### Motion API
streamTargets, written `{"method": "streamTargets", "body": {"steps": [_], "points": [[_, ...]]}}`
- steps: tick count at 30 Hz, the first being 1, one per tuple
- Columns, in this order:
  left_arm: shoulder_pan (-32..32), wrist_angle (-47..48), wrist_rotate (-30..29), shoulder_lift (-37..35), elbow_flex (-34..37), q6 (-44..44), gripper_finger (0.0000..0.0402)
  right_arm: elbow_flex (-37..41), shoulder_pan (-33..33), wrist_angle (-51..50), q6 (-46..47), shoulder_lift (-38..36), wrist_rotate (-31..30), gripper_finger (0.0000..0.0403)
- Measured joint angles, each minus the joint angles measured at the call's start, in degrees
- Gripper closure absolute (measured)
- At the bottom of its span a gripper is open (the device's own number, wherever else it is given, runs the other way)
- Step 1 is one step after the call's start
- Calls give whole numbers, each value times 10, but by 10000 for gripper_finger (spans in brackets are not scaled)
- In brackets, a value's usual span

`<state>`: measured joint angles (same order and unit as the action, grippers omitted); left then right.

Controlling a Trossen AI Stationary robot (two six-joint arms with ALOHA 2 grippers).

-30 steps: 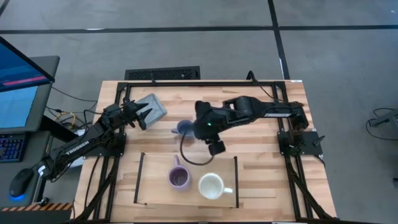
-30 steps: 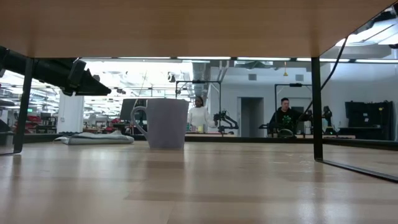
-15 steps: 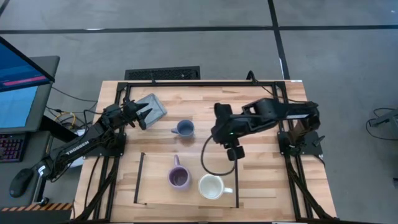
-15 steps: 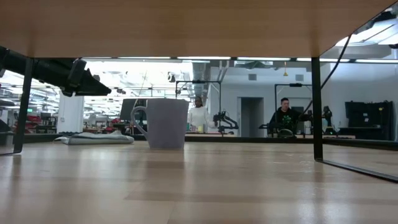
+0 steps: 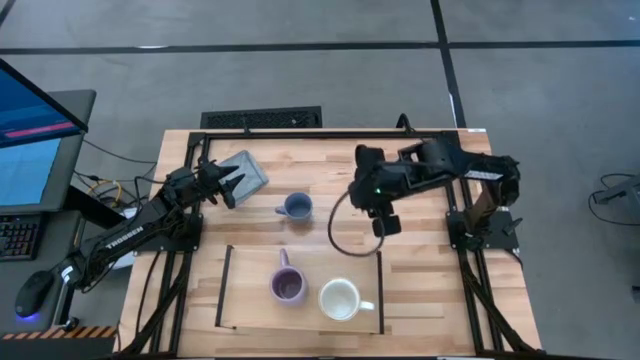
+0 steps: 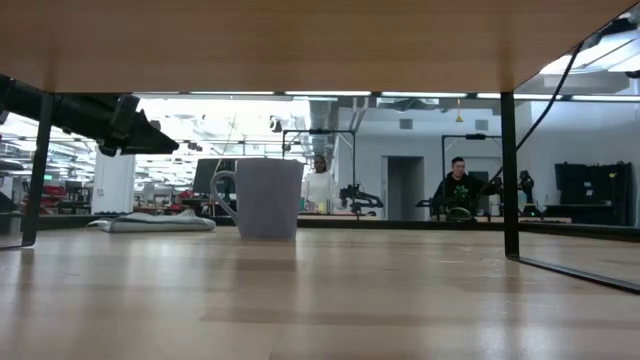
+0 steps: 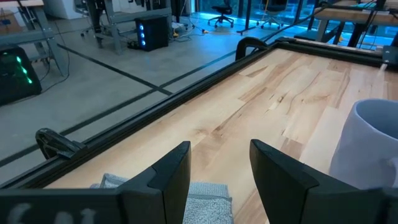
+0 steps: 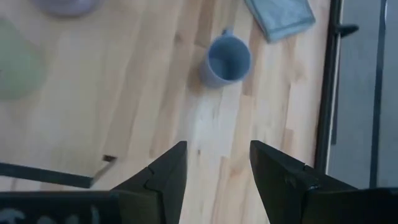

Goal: Stack small to large cups/mugs on shelf
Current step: Put the blue mug on the shelf

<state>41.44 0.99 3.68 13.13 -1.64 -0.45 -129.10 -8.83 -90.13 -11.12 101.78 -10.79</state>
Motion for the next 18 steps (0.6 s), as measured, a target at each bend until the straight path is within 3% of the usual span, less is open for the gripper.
{"method": "streamTargets", "body": {"steps": [10,18], "points": [[0,0,0,0,0,0,246,23,68,27,-29,-31,47,207],[0,0,0,0,0,1,246,318,94,218,-22,-193,48,207]]}}
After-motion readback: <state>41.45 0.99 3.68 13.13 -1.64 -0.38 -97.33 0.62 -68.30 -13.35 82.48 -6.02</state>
